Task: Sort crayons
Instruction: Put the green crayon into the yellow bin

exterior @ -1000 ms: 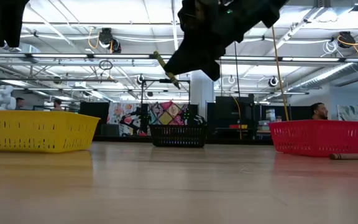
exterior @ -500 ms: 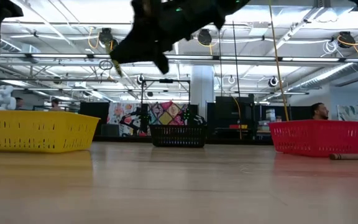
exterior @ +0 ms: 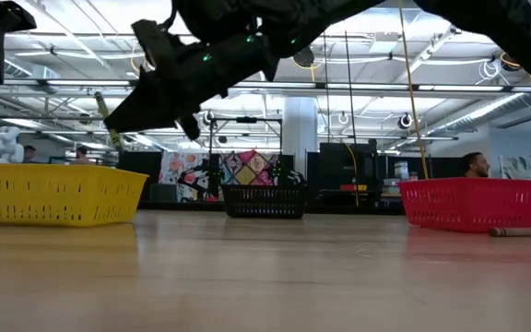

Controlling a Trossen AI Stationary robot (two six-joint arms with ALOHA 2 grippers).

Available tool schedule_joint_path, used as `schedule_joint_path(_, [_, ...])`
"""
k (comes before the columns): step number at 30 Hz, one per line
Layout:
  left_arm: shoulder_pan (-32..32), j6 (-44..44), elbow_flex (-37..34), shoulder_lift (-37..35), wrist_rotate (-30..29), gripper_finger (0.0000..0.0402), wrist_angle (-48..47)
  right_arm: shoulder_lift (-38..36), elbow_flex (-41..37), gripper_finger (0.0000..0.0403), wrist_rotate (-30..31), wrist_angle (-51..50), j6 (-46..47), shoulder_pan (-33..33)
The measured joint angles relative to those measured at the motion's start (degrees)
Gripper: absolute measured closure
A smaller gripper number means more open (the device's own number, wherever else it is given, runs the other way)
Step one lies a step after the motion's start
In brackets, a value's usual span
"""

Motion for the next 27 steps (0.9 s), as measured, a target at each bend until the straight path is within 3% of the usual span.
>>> schedule_joint_path(5, [0.00,0.02,0.00,0.02,0.00,0.0322,0.11,3.20,3.15,0.0403,-1.34,-1.49,-0.38,-0.31])
schedule_joint_path(19, [0.04,0.09,0.00,0.02,0.00,0.0322,0.08,3.14,3.20,0.0398,-2.91,-5.44,-3.13,-0.21])
schedule_joint_path(27, [0.04,0.08,0.00,0.02,-0.31,0.0322,0.07,3.14,3.20,0.0351,-2.69,-4.54,-3.33,-0.18])
